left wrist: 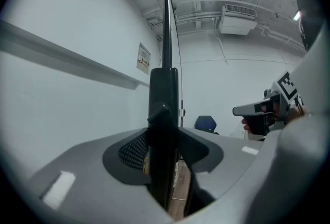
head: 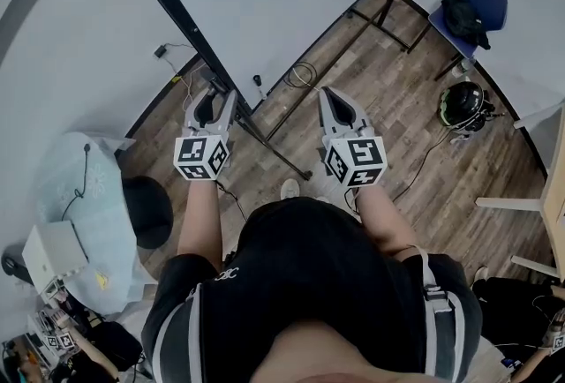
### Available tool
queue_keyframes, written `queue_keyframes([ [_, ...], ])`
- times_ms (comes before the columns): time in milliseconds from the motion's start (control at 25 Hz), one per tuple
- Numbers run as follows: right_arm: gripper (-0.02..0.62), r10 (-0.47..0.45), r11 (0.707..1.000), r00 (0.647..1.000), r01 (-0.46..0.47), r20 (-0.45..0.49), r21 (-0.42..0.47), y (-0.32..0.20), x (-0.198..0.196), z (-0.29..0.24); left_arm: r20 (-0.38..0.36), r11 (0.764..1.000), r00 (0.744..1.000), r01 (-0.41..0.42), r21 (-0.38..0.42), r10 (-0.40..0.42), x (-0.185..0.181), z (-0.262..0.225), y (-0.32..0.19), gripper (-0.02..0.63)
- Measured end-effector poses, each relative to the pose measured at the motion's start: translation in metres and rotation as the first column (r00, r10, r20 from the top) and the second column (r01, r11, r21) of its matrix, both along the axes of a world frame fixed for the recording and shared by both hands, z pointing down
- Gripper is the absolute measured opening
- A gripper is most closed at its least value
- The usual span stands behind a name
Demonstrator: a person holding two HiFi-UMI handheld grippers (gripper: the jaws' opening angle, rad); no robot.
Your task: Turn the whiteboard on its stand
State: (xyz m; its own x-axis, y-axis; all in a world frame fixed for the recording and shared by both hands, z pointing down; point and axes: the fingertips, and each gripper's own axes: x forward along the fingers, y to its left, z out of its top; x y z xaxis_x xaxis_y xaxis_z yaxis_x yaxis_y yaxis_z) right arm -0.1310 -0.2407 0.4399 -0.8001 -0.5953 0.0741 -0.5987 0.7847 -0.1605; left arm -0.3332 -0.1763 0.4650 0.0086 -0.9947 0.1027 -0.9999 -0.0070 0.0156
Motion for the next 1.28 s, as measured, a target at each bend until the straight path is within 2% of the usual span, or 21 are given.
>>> queue_keyframes([
  [280,0.005,-0.031,0.999,0.999,0.031,0.004,0.007,0.006,-0.013,-0.003,-0.005,0.999,0.999,0.036,0.002,-0.036,-0.005,0.0,0.005,0.183],
  [480,0.005,-0.05,0.999,0.999,0.05,0.005,-0.005,0.008,-0.021,0.0,-0.016,0.991,0.992,0.126,-0.039,-0.126,-0.007,0.008,0.014,0.178],
  [600,0.005,-0.067,0.998,0.998,0.067,0.005,-0.007,0.011,-0.026,0.002,-0.004,0.982,0.982,0.187,-0.007,-0.187,-0.005,0.0,0.028,0.176],
  [640,0.005,-0.072,0.997,0.997,0.072,0.005,-0.008,0.012,-0.028,0.002,0.004,0.978,0.979,0.206,0.022,-0.206,-0.003,-0.009,0.034,0.163],
  [680,0.005,-0.076,0.997,0.997,0.076,0.005,-0.01,0.013,-0.029,0.003,0.014,0.973,0.975,0.222,0.054,-0.223,-0.001,-0.019,0.041,0.121],
  [760,0.005,-0.08,0.997,0.997,0.08,0.005,-0.013,0.014,-0.031,0.004,0.044,0.964,0.968,0.242,0.111,-0.248,0.007,-0.039,0.049,0.009],
  [800,0.005,-0.081,0.997,0.997,0.081,0.005,-0.014,0.014,-0.031,0.004,0.058,0.962,0.966,0.241,0.128,-0.25,0.012,-0.047,0.051,0.009],
  [880,0.005,-0.079,0.997,0.997,0.079,0.008,-0.012,0.014,-0.031,0.004,0.056,0.965,0.972,0.218,0.143,-0.228,0.024,-0.061,0.05,0.009],
  [1040,0.005,-0.045,0.999,0.999,0.046,0.027,-0.009,0.011,-0.021,0.0,0.009,0.984,0.991,0.13,0.123,-0.132,0.051,-0.065,0.035,0.009],
  [1280,0.005,0.075,0.996,0.996,-0.077,0.04,0.043,0.001,0.014,-0.008,-0.048,0.997,0.998,0.039,0.059,-0.037,0.08,-0.04,0.0,0.009],
])
